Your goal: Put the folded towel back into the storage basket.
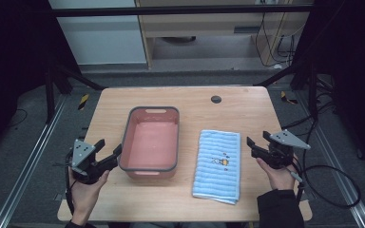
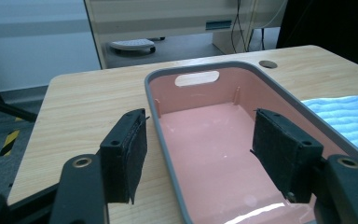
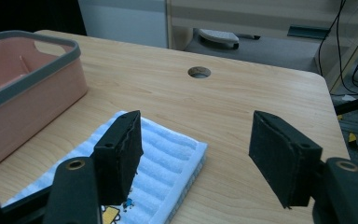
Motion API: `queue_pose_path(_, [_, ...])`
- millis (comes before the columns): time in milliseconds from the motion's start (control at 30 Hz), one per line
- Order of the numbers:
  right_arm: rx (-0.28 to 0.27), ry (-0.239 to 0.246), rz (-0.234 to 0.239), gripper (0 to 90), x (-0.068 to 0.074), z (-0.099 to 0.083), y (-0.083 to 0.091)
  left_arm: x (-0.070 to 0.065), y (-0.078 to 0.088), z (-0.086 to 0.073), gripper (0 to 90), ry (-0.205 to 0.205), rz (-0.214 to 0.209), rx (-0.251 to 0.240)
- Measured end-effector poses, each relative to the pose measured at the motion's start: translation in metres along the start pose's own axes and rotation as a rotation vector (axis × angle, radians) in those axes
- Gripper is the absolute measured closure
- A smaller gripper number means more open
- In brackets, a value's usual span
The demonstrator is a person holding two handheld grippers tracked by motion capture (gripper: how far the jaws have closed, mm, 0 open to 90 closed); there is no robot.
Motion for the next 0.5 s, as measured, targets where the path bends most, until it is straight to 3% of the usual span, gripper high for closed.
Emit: queue_pose_path(500, [-0.004,0.030,0.022,36.1,0.007,0.023,0.000,-0.019,-0.001,0.010,35.4,-0.021,-0.029,-0.026])
Point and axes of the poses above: each handheld gripper's, and its own axes: y roughly backward along the jaws, z roughly out of its top, x roughly to its left, the point moved 5 cm from there along -y, roughly forward along the jaws, and after that the axes turned 10 degrees about x, right-handed, at the moved point
